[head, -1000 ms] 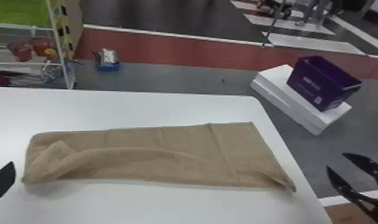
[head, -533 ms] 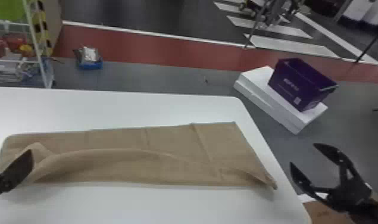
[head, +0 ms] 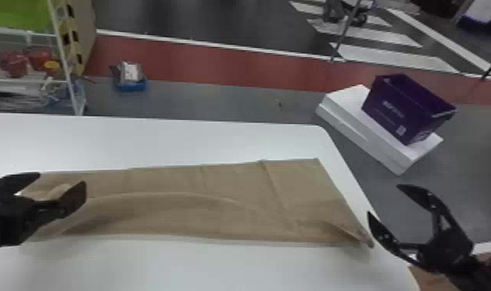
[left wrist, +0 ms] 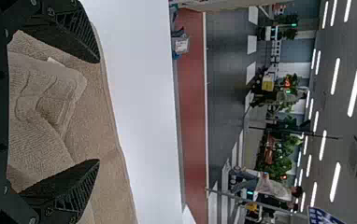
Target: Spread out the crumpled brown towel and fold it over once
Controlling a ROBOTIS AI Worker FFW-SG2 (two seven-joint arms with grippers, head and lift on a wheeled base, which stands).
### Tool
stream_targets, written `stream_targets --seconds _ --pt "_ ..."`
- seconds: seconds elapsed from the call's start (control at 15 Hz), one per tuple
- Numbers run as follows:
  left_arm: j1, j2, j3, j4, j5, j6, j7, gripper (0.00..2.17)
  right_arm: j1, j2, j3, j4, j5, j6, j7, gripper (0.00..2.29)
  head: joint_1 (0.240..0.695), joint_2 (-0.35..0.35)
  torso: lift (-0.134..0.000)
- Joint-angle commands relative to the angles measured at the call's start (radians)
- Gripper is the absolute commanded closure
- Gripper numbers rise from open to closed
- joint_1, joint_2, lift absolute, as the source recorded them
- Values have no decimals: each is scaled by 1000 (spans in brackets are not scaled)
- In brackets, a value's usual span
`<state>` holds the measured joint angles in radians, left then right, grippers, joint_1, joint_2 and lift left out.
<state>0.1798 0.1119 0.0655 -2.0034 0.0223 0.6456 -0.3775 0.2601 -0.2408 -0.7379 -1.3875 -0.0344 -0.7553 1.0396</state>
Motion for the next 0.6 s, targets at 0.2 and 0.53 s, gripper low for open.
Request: stream_targets --seconds 0.2,0.53 --pt "-194 0 -93 117 -116 286 -40 215 13 -8 -9 4 -5 -37 0 201 695 -303 -123" --pt "-226 5 -92 147 -162 329 -60 299 19 -25 -8 16 -19 -61 0 201 695 -316 -123"
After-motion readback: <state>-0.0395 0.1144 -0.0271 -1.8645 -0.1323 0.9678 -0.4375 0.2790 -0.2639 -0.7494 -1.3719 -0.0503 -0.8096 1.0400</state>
